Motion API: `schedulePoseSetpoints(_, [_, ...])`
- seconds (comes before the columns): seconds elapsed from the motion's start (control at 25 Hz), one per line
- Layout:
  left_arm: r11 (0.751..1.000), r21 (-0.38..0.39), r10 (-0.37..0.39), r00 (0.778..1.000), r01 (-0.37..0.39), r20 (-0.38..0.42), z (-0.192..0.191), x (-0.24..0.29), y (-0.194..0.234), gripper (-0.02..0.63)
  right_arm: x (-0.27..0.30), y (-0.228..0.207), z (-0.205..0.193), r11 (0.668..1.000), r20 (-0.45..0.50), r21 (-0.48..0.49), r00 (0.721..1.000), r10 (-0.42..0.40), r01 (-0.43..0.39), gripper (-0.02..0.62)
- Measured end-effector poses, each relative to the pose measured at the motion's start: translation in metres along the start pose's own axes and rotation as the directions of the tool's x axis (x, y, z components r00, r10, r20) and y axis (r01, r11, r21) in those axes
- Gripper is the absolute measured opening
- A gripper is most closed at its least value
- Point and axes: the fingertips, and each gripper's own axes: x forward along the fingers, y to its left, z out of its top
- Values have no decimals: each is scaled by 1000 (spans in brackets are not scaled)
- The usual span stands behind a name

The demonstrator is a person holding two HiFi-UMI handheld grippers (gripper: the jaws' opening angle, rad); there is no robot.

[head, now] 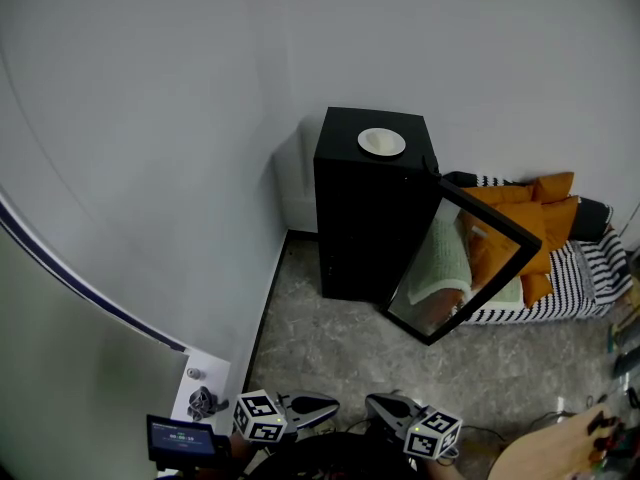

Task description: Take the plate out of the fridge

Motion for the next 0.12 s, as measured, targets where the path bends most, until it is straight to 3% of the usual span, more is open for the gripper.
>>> schedulePoseSetpoints(0.12, [1000,3,3,1000,-3,3,0,-2,1,6,2,0,0,1000,-2,-3,1000,1,-1,3])
